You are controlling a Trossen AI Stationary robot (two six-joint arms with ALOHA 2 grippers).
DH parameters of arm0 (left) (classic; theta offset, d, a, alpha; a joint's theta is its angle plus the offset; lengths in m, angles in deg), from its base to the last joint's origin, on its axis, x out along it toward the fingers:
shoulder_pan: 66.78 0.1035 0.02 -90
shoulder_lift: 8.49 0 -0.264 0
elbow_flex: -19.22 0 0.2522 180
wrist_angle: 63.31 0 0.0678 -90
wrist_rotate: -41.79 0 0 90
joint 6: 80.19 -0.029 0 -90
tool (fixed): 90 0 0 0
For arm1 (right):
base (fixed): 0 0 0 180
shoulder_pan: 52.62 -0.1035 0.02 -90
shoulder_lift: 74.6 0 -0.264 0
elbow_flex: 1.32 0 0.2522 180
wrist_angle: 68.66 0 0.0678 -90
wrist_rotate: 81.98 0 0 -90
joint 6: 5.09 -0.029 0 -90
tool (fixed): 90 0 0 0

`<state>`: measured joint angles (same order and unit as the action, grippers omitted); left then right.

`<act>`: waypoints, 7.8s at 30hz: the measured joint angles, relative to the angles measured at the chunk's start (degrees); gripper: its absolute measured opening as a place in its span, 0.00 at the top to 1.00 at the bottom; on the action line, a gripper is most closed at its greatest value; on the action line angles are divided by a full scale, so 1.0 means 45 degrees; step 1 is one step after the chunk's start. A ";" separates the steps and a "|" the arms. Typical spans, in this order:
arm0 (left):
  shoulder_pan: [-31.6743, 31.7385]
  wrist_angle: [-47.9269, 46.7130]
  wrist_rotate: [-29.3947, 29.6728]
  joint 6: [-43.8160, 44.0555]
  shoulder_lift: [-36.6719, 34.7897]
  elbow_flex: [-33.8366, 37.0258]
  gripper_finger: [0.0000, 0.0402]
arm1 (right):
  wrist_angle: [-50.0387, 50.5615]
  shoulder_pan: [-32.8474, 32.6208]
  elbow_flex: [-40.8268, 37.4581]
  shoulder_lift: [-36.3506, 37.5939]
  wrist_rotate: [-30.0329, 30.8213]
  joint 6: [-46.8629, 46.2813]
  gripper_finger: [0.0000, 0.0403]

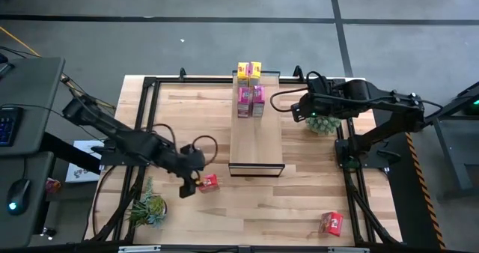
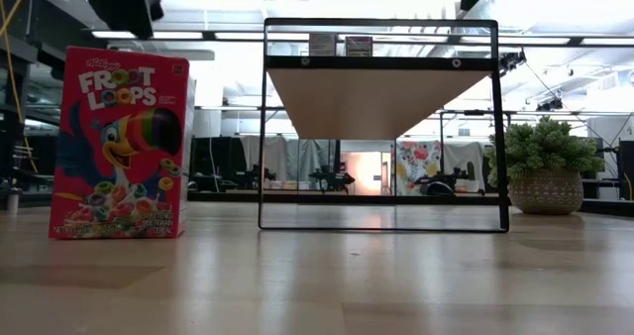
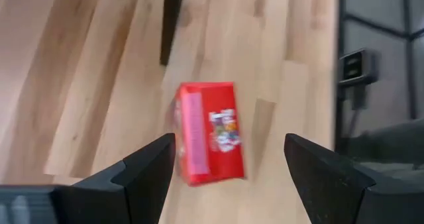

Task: Stack cereal on shelf
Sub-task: Put the left red cereal box on the shelf

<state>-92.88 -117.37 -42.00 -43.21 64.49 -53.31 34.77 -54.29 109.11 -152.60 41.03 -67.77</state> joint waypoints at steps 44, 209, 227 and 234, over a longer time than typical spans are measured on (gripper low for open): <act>-0.0879 0.0191 0.0910 -0.0234 0.3393 -0.0010 0.43 | -0.0083 0.0000 0.0000 -0.0010 0.0001 0.0464 1.00; 0.5792 0.9784 -0.0872 -0.2702 -0.0536 0.2123 1.00 | -0.8004 -0.0204 -0.0010 -0.4313 -0.3574 0.8612 1.00; 0.7169 0.9702 -0.1020 -0.4259 -0.0432 0.2123 1.00 | -0.7665 -0.0306 -0.0010 -0.4312 -0.4736 0.7840 1.00; 0.7164 0.9732 -0.1136 -0.4262 0.0048 0.2123 1.00 | -0.7767 -0.0306 -0.0010 -0.4308 -0.4807 0.7675 1.00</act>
<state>-60.65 -73.57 -47.12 -62.39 64.70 -43.75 -0.18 -55.67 109.06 -171.98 19.40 -33.23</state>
